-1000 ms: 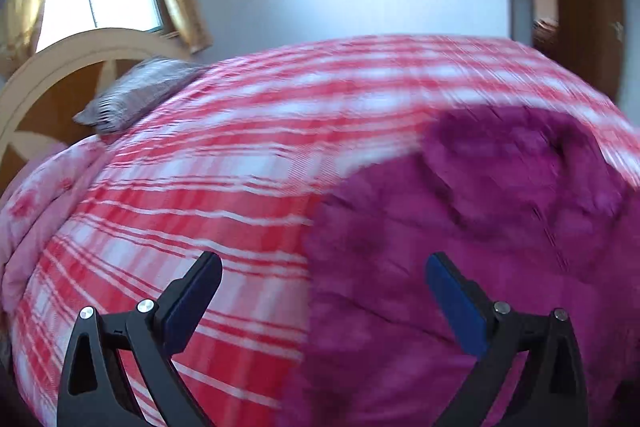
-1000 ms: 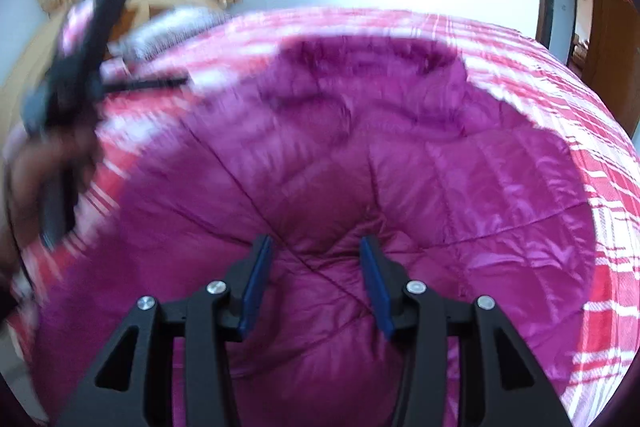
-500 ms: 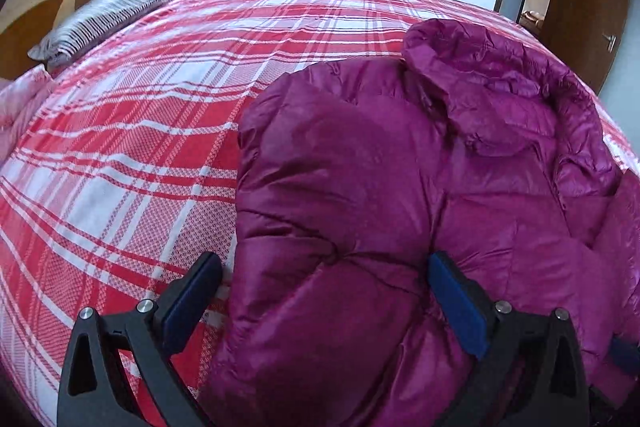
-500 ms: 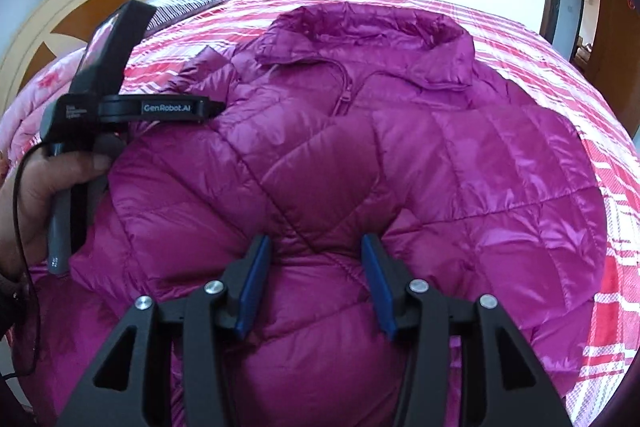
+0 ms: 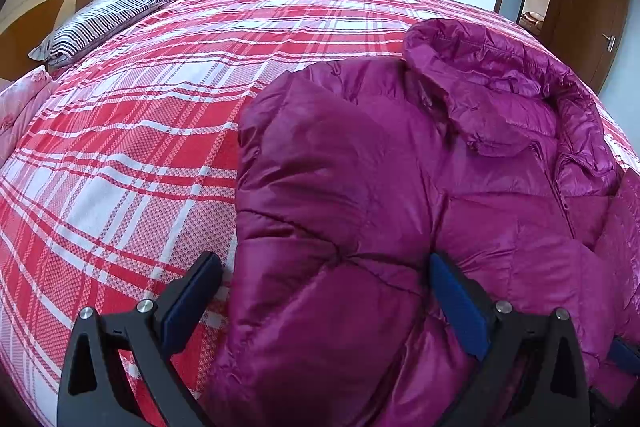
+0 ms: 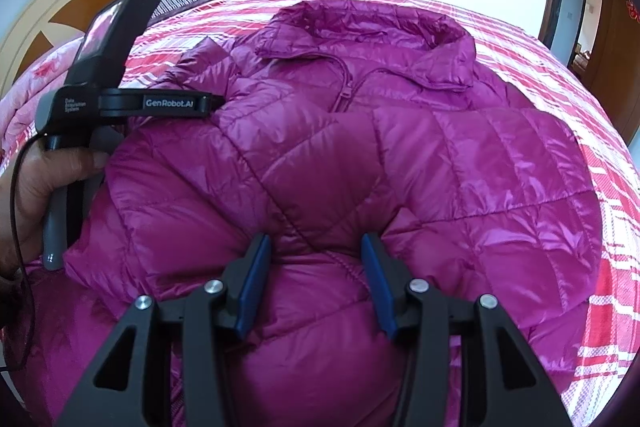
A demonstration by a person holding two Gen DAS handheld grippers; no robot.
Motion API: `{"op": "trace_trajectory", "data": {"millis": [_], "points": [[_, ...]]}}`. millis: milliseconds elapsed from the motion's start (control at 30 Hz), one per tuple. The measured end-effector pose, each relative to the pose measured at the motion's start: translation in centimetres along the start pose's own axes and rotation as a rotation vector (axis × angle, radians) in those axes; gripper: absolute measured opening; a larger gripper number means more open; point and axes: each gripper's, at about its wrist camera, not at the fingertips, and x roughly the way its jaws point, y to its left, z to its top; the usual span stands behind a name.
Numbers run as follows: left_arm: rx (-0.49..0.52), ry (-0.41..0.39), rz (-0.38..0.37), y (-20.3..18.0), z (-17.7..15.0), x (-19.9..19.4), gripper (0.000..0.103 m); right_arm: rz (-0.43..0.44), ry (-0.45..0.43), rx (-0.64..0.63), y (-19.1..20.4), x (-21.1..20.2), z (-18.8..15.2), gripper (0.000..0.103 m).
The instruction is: Fold large clothes
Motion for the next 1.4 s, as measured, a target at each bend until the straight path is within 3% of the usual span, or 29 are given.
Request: {"op": "trace_trajectory", "data": {"millis": [433, 600, 733, 800, 933, 1067, 1167, 1267, 1400], "points": [[-0.005, -0.003, -0.008, 0.1, -0.1, -0.2, 0.102, -0.021, 0.0, -0.015, 0.3, -0.1, -0.2, 0.051], [-0.006, -0.004, -0.007, 0.2, -0.1, -0.2, 0.102, -0.032, 0.064, -0.027, 0.7, -1.9, 1.5, 0.05], [-0.003, -0.005, -0.004, 0.1, -0.1, -0.2, 0.102, 0.004, -0.086, 0.019, 1.0, -5.7, 4.4, 0.052], [-0.002, -0.005, -0.002, 0.2, 0.0, -0.2, 0.102, 0.005, -0.085, -0.015, 2.0, -5.0, 5.7, 0.052], [0.0, -0.006, 0.0, 0.2, -0.1, -0.2, 0.102, 0.019, 0.035, -0.08, 3.2, 0.8, 5.3, 0.047], [-0.008, -0.004, -0.011, 0.1, 0.0, -0.3, 0.102, 0.048, 0.018, -0.069, 2.5, 2.3, 3.9, 0.047], [-0.018, 0.015, -0.061, 0.7, 0.3, -0.6, 0.102, 0.077, -0.009, -0.075, 1.9, 2.6, 2.9, 0.047], [0.036, -0.027, -0.073, 0.6, 1.8, -2.7, 0.102, 0.075, -0.025, -0.075, 2.2, 2.3, 2.5, 0.047], [0.059, -0.137, -0.154, 0.0, 6.9, -5.5, 0.102, 0.076, -0.05, -0.076, 2.4, 2.1, 2.6, 0.048]]}}
